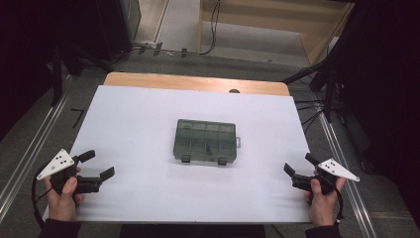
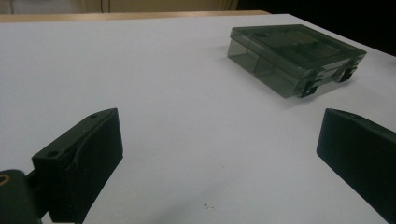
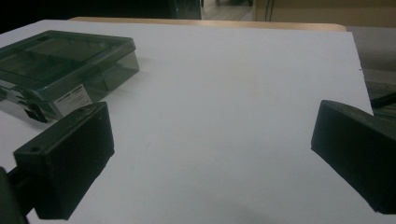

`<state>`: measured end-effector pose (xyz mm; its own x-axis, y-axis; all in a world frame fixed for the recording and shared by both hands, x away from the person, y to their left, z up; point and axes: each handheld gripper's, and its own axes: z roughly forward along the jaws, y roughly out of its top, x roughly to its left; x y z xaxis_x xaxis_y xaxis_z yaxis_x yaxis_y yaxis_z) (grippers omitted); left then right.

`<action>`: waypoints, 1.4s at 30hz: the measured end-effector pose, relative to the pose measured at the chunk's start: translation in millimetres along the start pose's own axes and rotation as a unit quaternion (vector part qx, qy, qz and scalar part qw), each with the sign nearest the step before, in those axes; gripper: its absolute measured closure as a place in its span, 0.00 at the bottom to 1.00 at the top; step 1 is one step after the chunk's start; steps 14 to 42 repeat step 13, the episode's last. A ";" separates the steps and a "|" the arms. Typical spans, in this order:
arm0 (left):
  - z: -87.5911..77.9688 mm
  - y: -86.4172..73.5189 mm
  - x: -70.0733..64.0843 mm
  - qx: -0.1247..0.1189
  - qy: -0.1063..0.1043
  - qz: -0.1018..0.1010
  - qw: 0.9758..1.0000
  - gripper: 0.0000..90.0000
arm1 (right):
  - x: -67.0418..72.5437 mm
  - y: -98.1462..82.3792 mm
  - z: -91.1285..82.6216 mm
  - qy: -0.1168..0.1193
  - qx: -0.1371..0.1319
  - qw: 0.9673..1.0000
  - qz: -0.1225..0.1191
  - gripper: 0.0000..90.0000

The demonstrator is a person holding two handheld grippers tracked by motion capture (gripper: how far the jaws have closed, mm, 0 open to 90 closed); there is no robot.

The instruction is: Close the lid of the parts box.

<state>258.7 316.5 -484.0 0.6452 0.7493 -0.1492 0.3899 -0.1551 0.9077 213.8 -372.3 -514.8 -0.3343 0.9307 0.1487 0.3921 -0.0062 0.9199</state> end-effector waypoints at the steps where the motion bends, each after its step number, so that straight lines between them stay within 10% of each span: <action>1: 0.1 -0.2 0.4 0.002 0.000 -0.001 1.000 0.00 | 0.0 0.1 -0.1 0.000 0.001 1.000 -0.001 0.00; 42: 1.6 -1.1 2.2 0.005 0.000 -0.004 1.000 0.00 | -0.2 -0.5 0.1 -0.005 0.002 1.000 0.002 0.00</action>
